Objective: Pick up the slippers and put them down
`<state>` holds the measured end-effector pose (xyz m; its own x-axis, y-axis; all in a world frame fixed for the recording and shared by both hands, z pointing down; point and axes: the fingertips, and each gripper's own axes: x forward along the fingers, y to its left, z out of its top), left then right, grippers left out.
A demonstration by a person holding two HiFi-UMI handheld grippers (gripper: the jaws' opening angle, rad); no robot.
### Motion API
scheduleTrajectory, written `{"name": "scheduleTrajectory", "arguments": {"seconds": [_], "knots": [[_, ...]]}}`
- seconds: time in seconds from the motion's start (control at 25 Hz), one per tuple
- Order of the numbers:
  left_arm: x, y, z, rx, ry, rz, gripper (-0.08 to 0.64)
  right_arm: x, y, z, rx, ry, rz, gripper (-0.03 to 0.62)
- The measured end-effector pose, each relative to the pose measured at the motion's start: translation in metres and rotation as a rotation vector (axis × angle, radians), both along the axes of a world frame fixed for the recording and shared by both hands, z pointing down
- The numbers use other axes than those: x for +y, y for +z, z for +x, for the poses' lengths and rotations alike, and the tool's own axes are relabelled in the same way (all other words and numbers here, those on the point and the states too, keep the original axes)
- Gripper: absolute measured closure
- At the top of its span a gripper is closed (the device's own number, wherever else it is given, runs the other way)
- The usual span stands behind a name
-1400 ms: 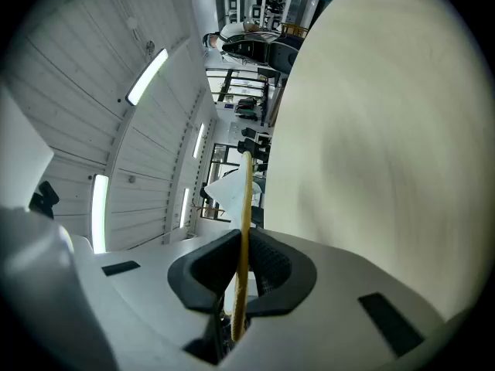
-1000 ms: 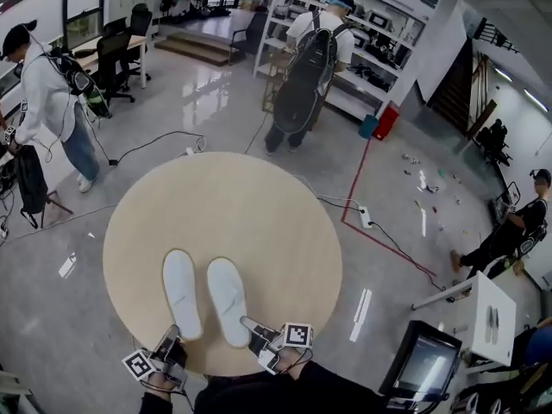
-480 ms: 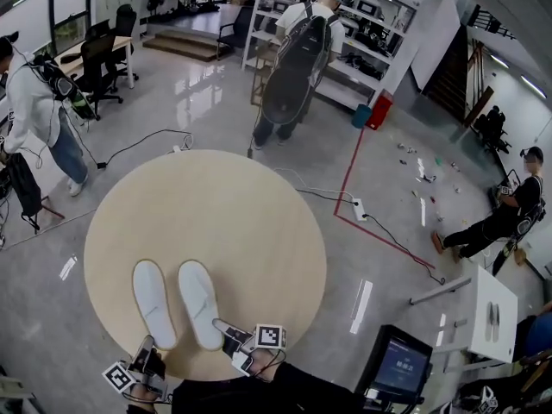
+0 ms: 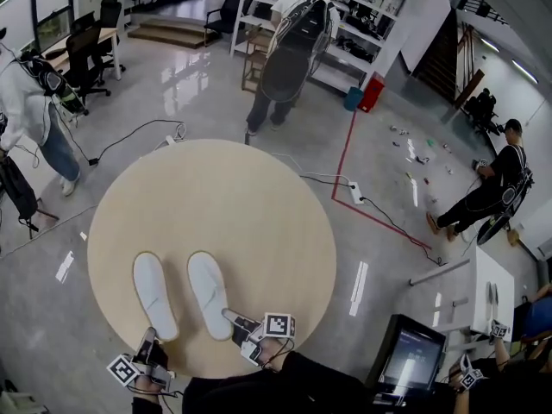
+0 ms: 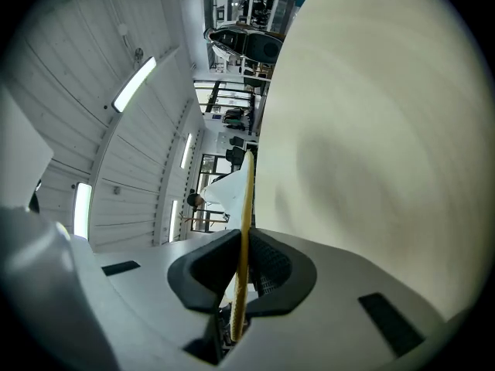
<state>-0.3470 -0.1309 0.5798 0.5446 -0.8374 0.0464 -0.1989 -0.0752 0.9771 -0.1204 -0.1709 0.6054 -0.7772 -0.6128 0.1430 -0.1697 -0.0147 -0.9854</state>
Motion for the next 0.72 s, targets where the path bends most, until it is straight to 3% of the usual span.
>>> {"name": "scheduleTrajectory", "arguments": {"seconds": [0.12,0.24,0.32,0.48,0.72], "knots": [[-0.009,0.008,-0.035,0.006,0.054,0.082,0.515,0.002,0.008,-0.040,0.022,0.012,0.011,0.551],[0.011,0.000,-0.059,0.042,0.056,0.134,0.514,0.032,0.008,-0.068,0.025,0.016,-0.089,0.551],[0.013,-0.001,-0.074,0.035,0.018,0.087,0.515,0.028,0.005,-0.085,0.059,-0.017,-0.105,0.551],[-0.023,0.036,-0.123,-0.012,-0.016,-0.082,0.515,-0.026,0.018,-0.143,0.107,-0.061,-0.031,0.551],[-0.028,0.059,-0.177,0.005,-0.082,-0.141,0.515,-0.041,0.044,-0.212,0.121,-0.135,-0.058,0.551]]}}
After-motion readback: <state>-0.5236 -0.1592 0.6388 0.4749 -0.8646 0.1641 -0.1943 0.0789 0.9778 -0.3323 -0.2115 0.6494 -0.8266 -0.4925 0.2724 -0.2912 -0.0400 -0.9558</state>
